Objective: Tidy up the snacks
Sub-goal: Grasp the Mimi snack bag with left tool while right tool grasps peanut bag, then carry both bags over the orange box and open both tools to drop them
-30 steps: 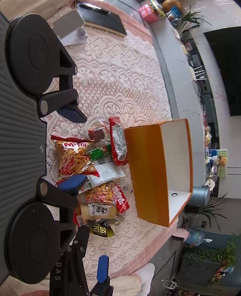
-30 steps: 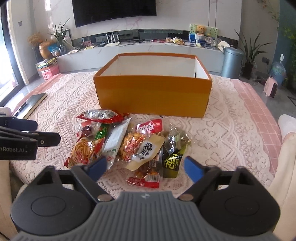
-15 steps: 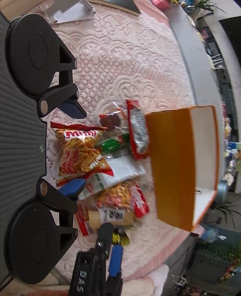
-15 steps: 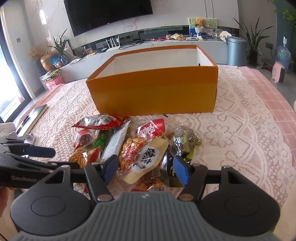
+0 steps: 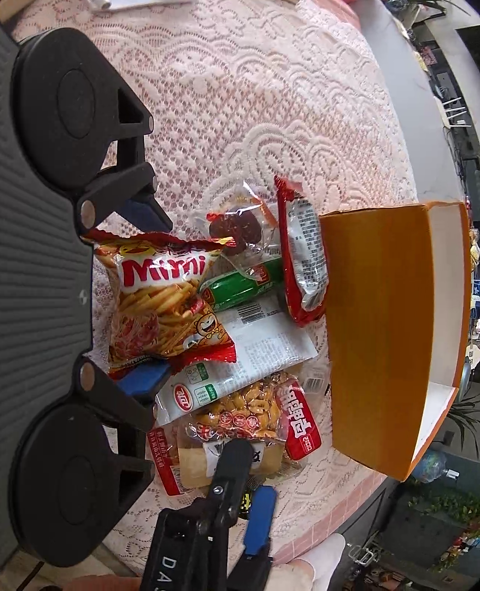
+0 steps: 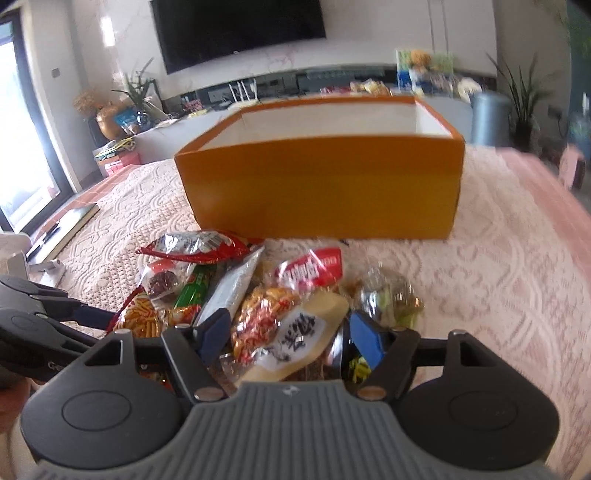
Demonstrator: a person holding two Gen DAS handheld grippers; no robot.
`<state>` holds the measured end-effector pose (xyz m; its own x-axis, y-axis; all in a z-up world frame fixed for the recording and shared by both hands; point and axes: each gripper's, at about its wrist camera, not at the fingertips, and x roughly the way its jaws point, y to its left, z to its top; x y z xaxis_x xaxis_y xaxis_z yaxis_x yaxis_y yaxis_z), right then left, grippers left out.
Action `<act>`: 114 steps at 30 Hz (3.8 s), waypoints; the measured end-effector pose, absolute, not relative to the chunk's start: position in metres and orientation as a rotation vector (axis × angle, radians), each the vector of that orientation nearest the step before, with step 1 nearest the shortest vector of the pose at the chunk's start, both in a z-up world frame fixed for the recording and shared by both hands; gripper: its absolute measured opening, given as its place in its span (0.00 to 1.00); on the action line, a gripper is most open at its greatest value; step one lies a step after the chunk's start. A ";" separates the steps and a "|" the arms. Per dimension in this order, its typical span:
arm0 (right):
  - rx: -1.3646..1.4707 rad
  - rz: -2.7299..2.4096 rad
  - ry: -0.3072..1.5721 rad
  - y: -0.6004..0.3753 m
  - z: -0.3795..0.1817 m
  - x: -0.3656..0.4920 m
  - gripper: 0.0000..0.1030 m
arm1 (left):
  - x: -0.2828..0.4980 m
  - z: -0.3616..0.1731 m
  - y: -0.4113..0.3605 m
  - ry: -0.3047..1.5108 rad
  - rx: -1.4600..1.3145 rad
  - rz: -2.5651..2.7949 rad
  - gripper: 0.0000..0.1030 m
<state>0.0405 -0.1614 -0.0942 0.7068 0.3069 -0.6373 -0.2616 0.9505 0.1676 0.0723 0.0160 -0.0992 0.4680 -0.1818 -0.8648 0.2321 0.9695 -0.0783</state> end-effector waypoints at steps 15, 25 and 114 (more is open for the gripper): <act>-0.449 0.618 0.589 -0.129 -0.101 0.046 0.75 | 0.068 -0.089 0.026 1.002 0.032 -0.298 0.66; -0.531 0.706 0.614 -0.123 -0.120 0.068 0.93 | 0.068 -0.087 0.028 1.006 0.012 -0.299 0.66; 0.037 0.319 1.174 -0.163 -0.065 0.345 0.75 | 0.301 -0.054 -0.063 1.109 0.462 -0.368 0.67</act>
